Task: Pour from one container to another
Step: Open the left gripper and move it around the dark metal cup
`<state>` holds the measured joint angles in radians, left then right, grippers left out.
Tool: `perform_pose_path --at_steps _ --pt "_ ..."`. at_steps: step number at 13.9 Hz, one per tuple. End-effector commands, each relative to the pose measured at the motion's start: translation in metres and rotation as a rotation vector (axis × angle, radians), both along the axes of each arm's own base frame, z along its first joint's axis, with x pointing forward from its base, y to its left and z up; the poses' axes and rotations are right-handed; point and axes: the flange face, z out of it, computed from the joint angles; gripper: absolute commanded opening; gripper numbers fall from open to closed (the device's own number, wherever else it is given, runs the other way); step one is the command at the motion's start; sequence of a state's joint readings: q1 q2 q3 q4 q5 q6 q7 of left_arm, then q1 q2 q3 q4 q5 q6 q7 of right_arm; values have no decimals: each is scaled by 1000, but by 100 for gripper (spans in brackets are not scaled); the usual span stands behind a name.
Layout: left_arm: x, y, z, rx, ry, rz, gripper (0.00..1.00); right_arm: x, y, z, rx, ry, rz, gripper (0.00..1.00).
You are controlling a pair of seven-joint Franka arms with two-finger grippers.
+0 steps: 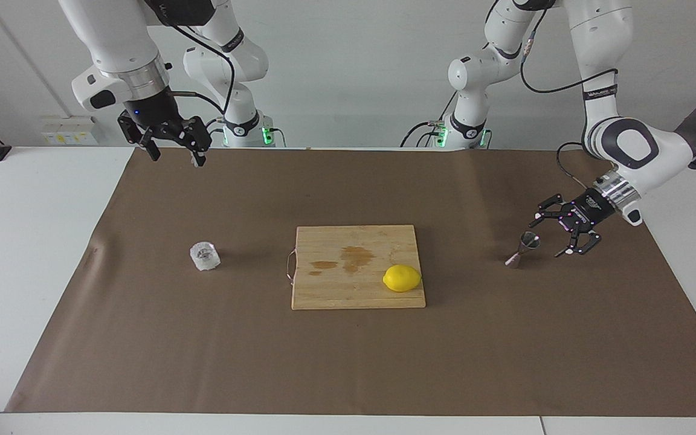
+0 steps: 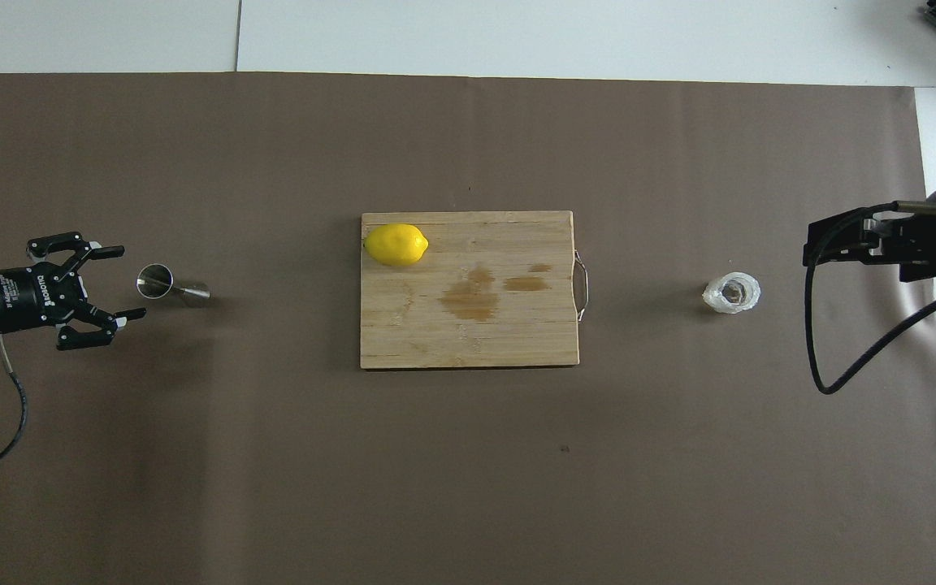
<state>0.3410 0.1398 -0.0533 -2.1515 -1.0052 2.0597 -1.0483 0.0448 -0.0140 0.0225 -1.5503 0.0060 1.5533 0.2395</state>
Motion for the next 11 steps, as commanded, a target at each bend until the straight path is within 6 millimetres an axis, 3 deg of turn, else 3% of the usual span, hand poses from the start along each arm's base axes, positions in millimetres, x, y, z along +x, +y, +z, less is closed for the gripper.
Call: perform_pose_path --at_steps 1,11 --pt "-10 -9 -2 -27 4 24 100 -4 -4 3 7 11 12 100" --pt "-15 -30 -2 -44 -5 4 100 -4 -4 4 7 10 12 100"
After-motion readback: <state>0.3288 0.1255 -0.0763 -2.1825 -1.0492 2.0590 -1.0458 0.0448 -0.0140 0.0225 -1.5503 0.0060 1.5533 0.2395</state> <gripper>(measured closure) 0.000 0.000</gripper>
